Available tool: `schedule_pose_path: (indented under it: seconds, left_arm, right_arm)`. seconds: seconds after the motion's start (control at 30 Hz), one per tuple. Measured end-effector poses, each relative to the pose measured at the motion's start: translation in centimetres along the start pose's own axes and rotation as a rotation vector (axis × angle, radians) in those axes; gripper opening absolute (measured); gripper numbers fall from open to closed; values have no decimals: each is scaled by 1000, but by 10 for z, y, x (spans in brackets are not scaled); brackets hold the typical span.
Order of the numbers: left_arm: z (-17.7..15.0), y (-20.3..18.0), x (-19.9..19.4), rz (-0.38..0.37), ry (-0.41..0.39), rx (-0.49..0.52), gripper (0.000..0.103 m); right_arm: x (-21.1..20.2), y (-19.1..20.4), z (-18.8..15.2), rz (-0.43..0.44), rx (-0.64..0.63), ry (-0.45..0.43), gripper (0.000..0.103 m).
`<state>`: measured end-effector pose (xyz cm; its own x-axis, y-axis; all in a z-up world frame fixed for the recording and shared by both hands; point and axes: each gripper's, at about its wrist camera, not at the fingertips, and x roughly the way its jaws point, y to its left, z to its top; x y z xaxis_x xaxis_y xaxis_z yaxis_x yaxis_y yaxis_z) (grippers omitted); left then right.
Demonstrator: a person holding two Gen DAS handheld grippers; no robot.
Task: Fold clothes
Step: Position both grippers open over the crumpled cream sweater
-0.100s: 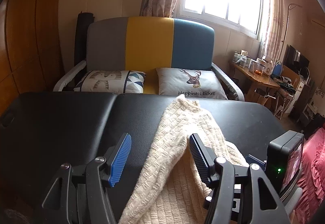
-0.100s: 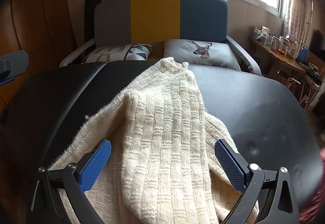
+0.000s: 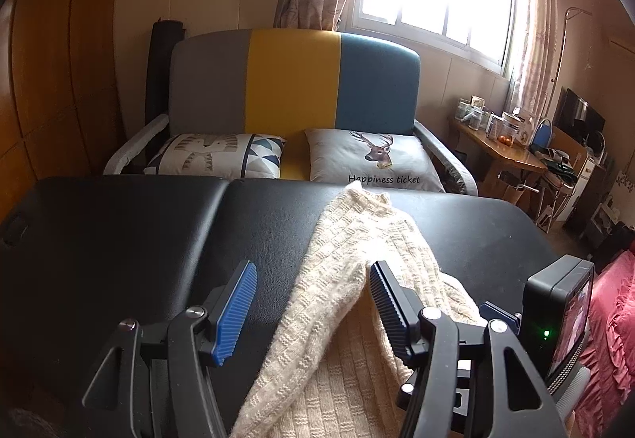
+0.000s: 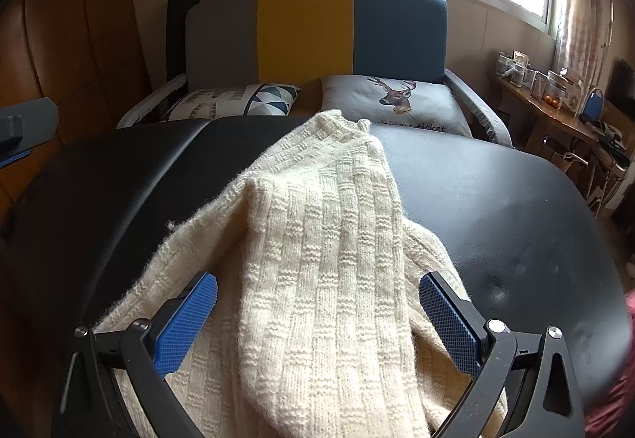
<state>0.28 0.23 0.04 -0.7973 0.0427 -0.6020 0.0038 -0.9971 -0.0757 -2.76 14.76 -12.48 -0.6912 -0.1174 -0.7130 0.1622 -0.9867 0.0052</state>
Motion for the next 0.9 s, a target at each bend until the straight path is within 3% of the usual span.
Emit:
schedule_pose_path:
  seconds: [0.13, 0.33, 0.53, 0.73, 0.9]
  left_arm:
    - [-4, 0, 3, -14, 38, 1, 61]
    - [-15, 8, 18, -95, 111, -2, 61]
    - [-45, 29, 34, -133, 201, -40, 60]
    - [-66, 45, 37, -157, 256, -55, 59]
    - [-76, 50, 34, -183, 289, -41, 59]
  right_arm:
    - [-2, 0, -1, -7, 2, -20, 103]
    - [-8, -15, -4, 17, 31, -30, 103]
    - [-18, -15, -6, -92, -52, -46, 103]
    - [-29, -9, -4, -197, -119, -117, 103]
    - [-31, -10, -7, -167, -109, -119, 103]
